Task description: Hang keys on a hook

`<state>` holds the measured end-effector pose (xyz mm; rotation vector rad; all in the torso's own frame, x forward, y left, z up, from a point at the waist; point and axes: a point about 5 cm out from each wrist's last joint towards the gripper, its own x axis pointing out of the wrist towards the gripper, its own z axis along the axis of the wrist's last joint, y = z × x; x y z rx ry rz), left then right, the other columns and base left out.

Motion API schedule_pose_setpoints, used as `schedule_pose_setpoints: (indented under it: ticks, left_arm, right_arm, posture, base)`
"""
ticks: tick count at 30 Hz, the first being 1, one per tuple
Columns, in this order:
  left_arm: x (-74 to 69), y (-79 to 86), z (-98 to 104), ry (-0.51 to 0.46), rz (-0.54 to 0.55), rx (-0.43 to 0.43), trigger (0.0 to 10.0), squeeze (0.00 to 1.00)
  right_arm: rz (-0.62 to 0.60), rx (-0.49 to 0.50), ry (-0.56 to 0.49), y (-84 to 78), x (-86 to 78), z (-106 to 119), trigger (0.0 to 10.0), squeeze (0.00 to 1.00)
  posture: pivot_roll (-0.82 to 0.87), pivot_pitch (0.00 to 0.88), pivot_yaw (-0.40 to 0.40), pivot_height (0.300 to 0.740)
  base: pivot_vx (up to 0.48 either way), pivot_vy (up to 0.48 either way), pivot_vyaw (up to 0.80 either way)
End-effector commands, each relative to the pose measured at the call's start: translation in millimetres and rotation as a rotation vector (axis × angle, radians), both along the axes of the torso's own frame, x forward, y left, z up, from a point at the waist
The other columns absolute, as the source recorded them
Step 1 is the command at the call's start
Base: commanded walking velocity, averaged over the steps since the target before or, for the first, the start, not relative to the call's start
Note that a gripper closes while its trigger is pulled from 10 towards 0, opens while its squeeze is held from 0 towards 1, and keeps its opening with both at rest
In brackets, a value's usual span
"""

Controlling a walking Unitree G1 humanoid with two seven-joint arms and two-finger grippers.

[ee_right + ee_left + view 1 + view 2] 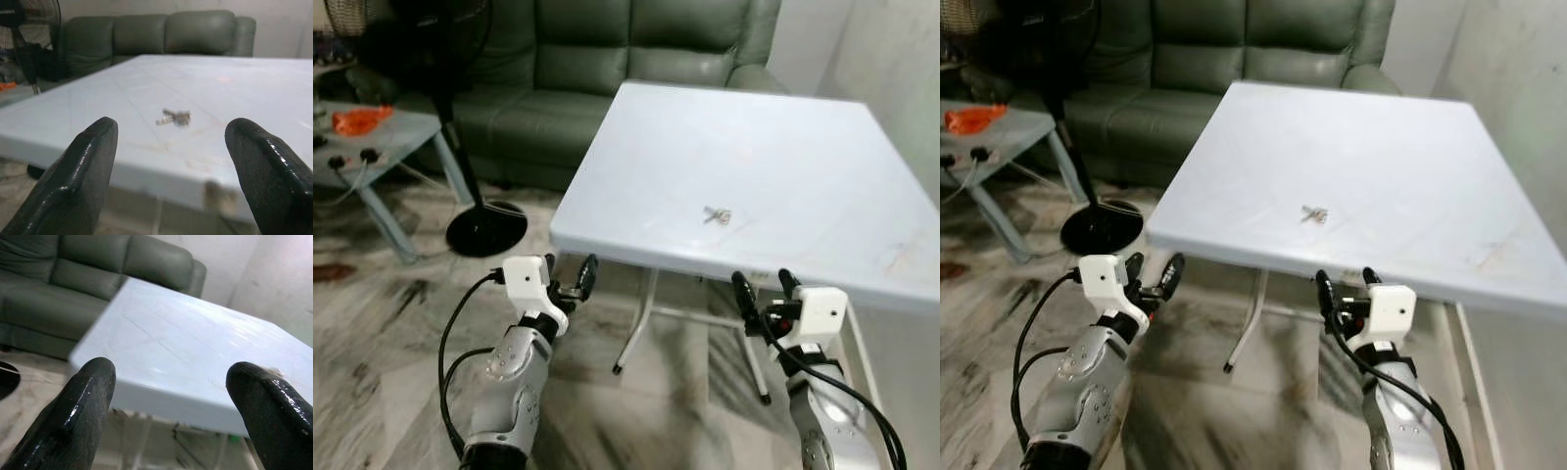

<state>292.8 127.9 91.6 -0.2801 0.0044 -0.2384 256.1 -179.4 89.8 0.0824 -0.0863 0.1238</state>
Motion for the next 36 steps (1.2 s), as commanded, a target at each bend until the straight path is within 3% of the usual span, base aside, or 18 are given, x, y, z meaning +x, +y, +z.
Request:
schedule_pose_setpoints:
  ticks: [1, 25, 32, 33, 36]
  left_arm:
    - [-0.9, 9.1, -0.6, 0.005, 0.022, 0.013, 10.0, 0.0]
    - [0.1, 8.3, 1.1, -0.006, 0.029, 0.015, 10.0, 0.0]
    - [-1.0, 5.6, 0.9, -0.016, 0.028, 0.025, 10.0, 0.0]
    - [-1.4, 5.0, 0.6, -0.015, 0.026, 0.025, 10.0, 0.0]
    - [-2.8, 3.3, 0.6, -0.019, 0.018, 0.024, 10.0, 0.0]
  right_arm:
    - [0.022, 0.014, -0.021, 8.4, 2.4, 5.2, 10.0, 0.0]
    - [0.042, 0.011, -0.025, 11.0, 5.1, 5.7, 10.0, 0.0]
    - [0.059, 0.02, -0.021, 10.4, 5.9, 6.0, 10.0, 0.0]
    - [0.073, 0.031, -0.02, 10.5, 5.5, 5.9, 10.0, 0.99]
    - [0.099, 0.064, -0.015, 10.2, 3.5, 6.0, 10.0, 1.0]
  posture:
    - [0.0, 0.0, -0.034, 0.74]
    - [0.01, 0.0, -0.038, 0.74]
    - [0.01, 0.0, -0.038, 0.74]
    - [0.01, 0.0, -0.038, 0.74]
    - [0.01, 0.0, -0.041, 0.74]
  base:
    - [0.405, 0.0, 0.0]
    - [0.396, 0.0, 0.0]
    - [0.034, 0.0, 0.0]
    - [0.0, 0.0, 0.0]
    - [0.0, 0.0, 0.0]
